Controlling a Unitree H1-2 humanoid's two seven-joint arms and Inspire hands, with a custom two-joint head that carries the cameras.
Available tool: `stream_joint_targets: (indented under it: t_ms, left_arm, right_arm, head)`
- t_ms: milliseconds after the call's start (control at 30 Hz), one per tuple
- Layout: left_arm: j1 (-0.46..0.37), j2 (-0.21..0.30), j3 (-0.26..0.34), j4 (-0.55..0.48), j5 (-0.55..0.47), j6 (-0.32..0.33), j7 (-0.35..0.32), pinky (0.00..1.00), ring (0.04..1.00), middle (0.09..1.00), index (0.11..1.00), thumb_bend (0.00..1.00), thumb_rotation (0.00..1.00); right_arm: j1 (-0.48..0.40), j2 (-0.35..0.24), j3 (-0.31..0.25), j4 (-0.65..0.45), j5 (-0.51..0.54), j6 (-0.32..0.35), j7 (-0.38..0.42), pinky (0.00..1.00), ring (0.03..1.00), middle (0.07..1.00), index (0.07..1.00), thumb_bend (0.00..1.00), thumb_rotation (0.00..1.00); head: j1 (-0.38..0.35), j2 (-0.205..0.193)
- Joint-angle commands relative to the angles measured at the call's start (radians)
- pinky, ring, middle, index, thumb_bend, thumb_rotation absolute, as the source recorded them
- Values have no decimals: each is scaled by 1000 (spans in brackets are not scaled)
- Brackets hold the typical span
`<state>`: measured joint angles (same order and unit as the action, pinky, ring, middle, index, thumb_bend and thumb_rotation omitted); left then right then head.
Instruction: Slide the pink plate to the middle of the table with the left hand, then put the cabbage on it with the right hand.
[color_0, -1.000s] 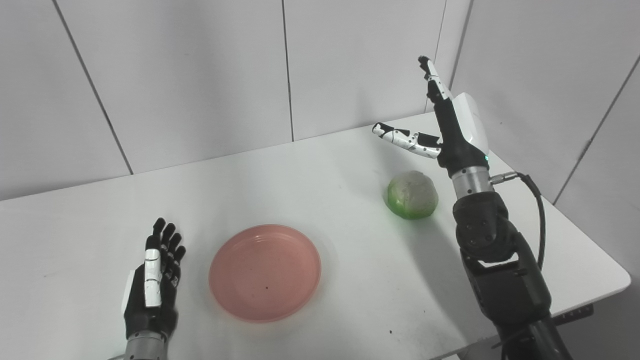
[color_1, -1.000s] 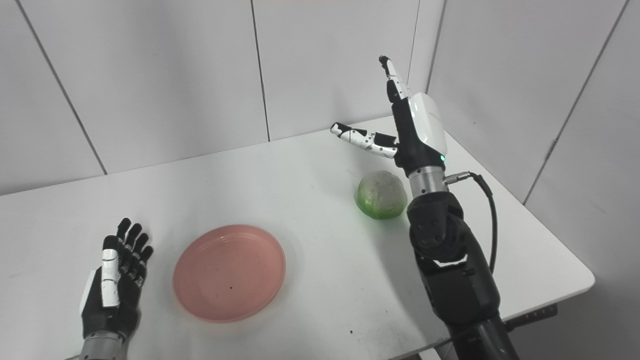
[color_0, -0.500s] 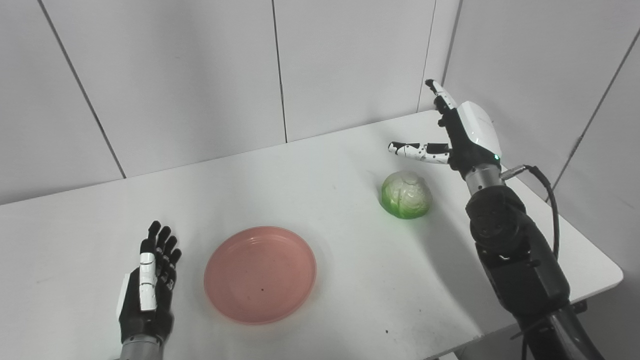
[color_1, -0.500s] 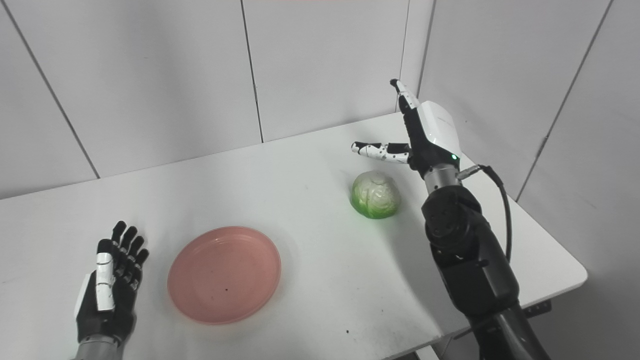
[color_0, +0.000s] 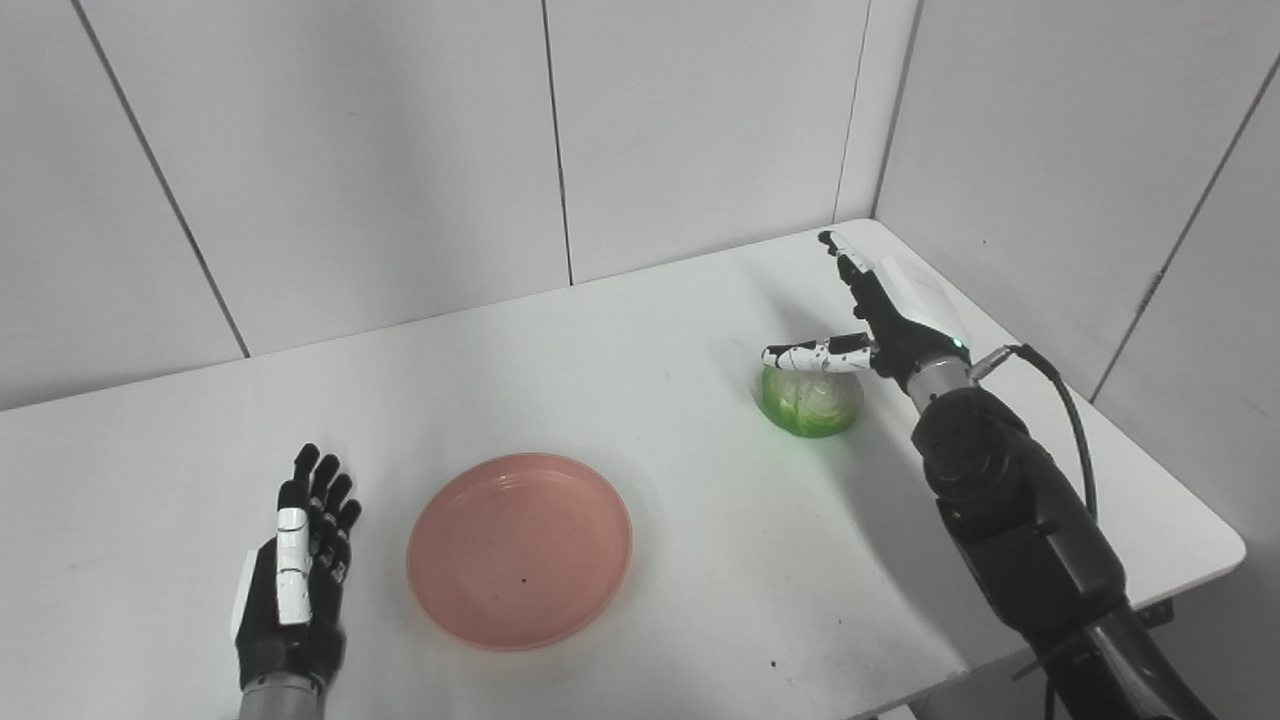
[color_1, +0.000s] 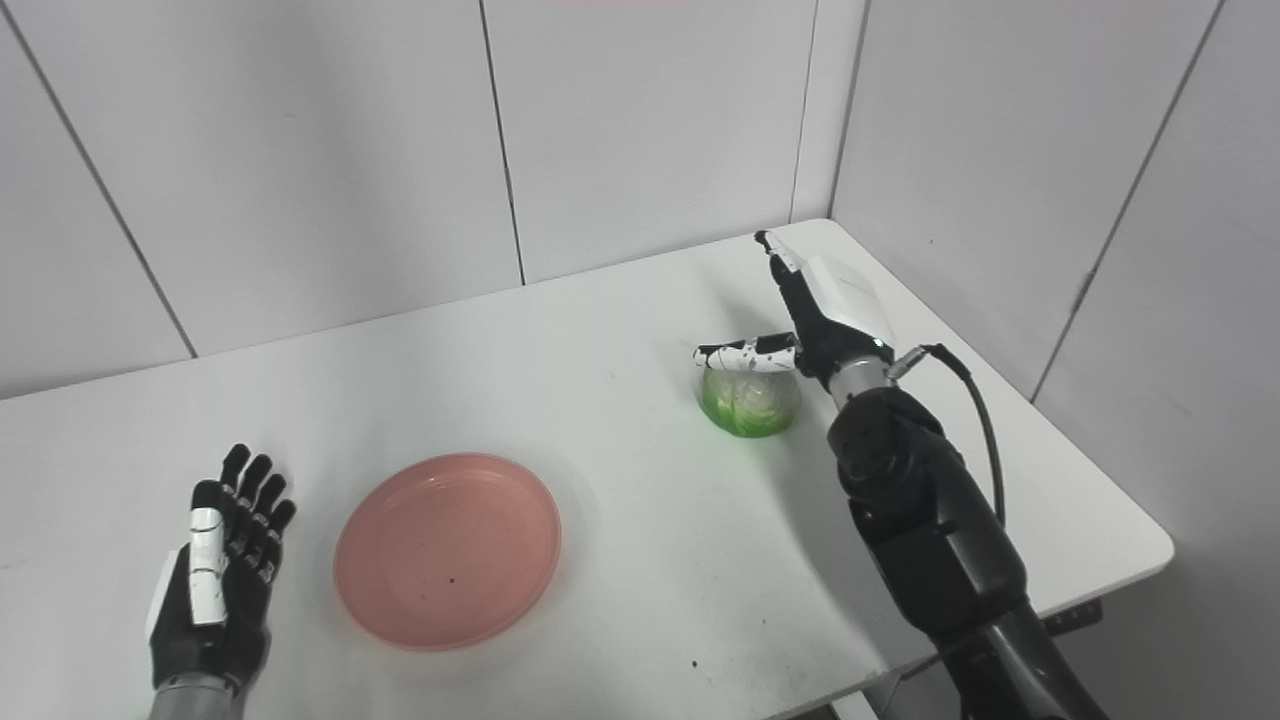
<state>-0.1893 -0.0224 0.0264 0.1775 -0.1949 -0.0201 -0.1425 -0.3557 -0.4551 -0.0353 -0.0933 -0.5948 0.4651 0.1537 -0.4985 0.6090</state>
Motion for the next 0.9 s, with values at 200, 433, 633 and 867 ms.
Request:
stream_joint_targets:
  t_ms: [200,433,633,867]
  left_arm:
    - [44,19,8,42,-20,-12,-31,1000,1000,1000,1000,751,968]
    - [42,23,5,40,-11,-6,-28,1000,1000,1000,1000,749,987]
    - [49,26,3,22,-19,8,-34,1000,1000,1000,1000,765,969]
    - [54,19,1,6,-16,17,-22,1000,1000,1000,1000,755,959]
  right_arm:
    - [-48,-12,-16,2,-58,4,115,800,941,976,982,1000,382]
    - [-47,-17,-10,12,-124,4,182,847,965,984,984,1000,320]
    - [-49,-37,35,20,-199,4,214,826,927,955,967,1000,320]
    - [-43,-87,114,24,-209,-15,213,888,913,924,904,1000,280]
  head:
    - [4,3]
    - [5,8]
    - [5,12]
    - [9,16]
